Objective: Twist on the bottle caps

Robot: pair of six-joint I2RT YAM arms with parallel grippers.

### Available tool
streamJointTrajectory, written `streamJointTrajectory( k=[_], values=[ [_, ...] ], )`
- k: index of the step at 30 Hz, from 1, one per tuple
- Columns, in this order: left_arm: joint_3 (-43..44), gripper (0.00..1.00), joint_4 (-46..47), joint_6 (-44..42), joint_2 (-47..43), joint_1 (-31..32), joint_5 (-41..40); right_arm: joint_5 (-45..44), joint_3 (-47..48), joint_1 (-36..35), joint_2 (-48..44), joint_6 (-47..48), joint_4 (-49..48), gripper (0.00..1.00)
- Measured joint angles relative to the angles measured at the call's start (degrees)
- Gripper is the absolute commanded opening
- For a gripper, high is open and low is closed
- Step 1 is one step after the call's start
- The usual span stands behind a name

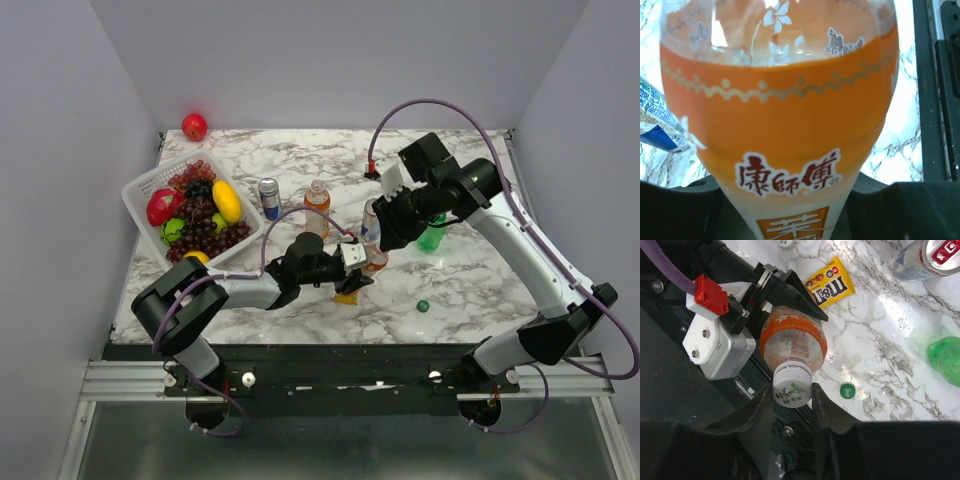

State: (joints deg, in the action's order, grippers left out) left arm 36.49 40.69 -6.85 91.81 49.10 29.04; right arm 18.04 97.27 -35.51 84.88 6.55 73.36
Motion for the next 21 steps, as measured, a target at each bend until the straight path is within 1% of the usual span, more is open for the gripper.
streamJointTrajectory(
  k=[6,14,15,16,19,21],
  values=[
    [0.0,0.0,1.0,2.5,-1.0,-0.1,-0.1,0.0,3.1,0.0,0.7,0.7,0.2,0.29],
    [0.0,0.0,1.6,4.1,-1.3,-0.5,-0.1,0.3,5.2,-0.1,1.8,1.7,0.3,0.37],
    [0.0,0.0,1.6,4.2,-1.3,-0.5,-0.1,0.5,5.2,0.0,1.8,1.9,0.3,0.38],
    [0.0,0.0,1.6,4.3,-1.3,-0.5,-0.1,0.5,5.2,0.0,1.8,2.1,0.3,0.43],
    [0.0,0.0,1.6,4.6,-1.3,-0.5,0.0,0.8,5.4,-0.1,1.8,2.4,0.4,0.53],
    [0.2,0.0,1.6,4.7,-1.3,-0.5,0.0,1.4,5.6,-0.2,1.9,2.6,0.4,0.55]
  ],
)
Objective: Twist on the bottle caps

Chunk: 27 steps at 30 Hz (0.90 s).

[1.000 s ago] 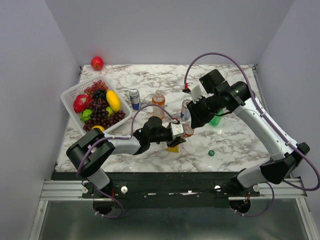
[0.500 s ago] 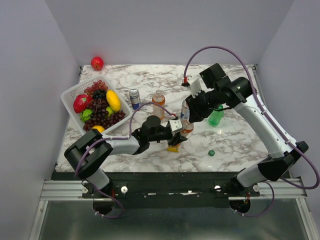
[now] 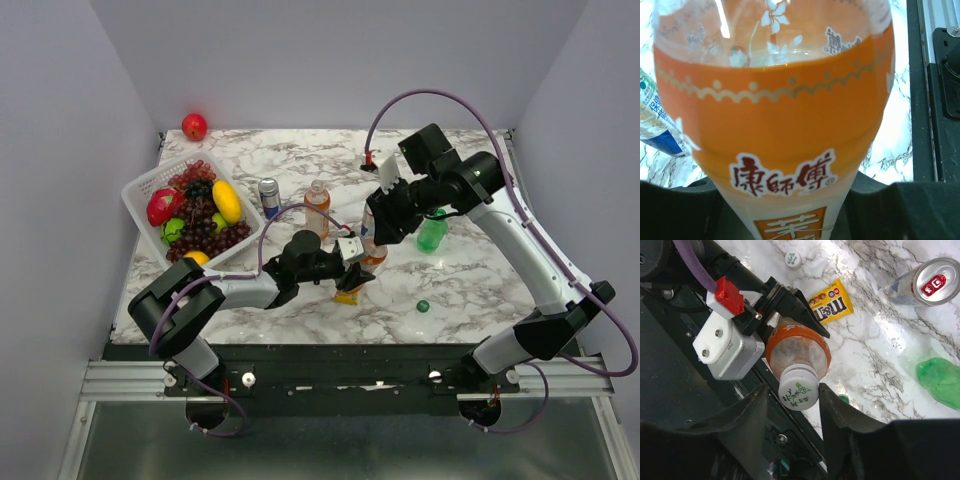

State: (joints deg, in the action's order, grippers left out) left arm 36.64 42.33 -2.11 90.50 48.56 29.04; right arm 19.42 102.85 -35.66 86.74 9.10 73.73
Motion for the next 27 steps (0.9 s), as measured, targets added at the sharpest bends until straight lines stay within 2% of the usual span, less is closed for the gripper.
streamJointTrajectory(
  k=[5,10,16,21,25,27],
  values=[
    [0.0,0.0,0.0,0.3,0.0,0.0,0.1,1.4,0.7,-0.1,0.0,0.2,0.0,0.62],
    [0.0,0.0,-0.1,0.7,0.0,0.0,0.1,2.5,2.1,-0.2,0.2,0.6,0.2,0.85],
    [0.0,0.0,-0.2,1.3,0.0,-0.7,1.2,1.2,7.4,0.5,2.1,2.8,-0.1,0.87],
    [0.4,0.0,-1.3,1.3,-0.1,-1.7,3.3,1.1,11.5,5.0,3.7,6.0,-0.9,0.87],
    [0.6,0.0,-1.6,2.7,-0.4,-2.2,4.3,5.5,12.6,8.4,3.4,15.8,-0.9,0.88],
    [0.9,0.0,-1.8,3.3,-0.4,-2.2,5.0,9.1,8.0,8.1,-0.4,23.0,-2.0,0.89]
  ],
)
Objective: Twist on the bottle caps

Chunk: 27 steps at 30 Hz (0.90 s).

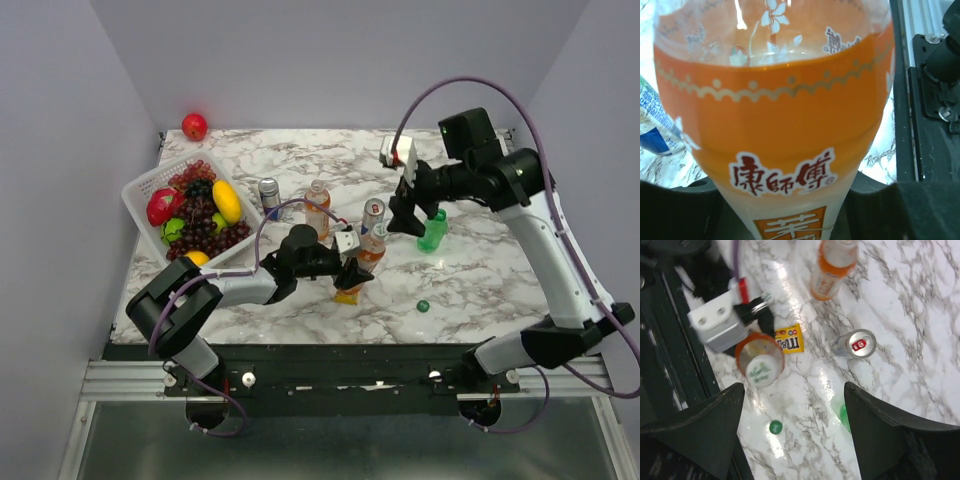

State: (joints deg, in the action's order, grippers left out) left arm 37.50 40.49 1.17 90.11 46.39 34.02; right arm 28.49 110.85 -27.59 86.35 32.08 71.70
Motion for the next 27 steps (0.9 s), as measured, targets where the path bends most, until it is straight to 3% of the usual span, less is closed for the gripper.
streamJointTrajectory(
  k=[8,27],
  values=[
    [1.0,0.0,-1.7,0.4,0.0,0.0,2.2,2.3,-15.4,-10.4,-15.3,18.5,0.2,0.9],
    [2.2,0.0,-3.5,-1.6,0.0,0.0,5.7,-6.3,-23.1,-14.8,-15.0,23.4,-8.2,0.91]
  ],
)
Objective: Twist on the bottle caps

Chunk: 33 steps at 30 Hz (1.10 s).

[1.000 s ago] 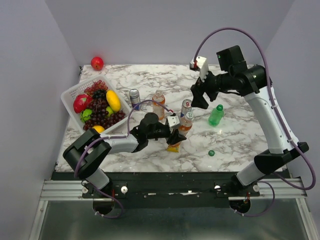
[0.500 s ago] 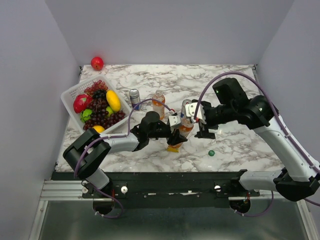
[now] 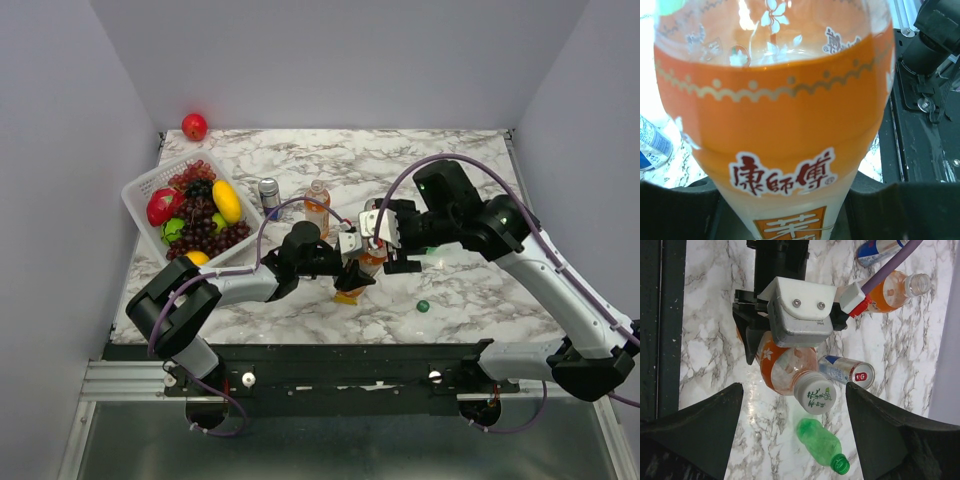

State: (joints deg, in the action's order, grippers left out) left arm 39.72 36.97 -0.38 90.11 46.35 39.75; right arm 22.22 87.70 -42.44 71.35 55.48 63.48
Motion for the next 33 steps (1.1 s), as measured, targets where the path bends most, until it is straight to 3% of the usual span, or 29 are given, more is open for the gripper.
streamJointTrajectory(
  k=[33],
  values=[
    [0.0,0.0,0.7,1.6,0.0,-0.8,0.0,-5.1,-4.2,0.0,0.0,-0.9,-1.8,0.9]
  ],
)
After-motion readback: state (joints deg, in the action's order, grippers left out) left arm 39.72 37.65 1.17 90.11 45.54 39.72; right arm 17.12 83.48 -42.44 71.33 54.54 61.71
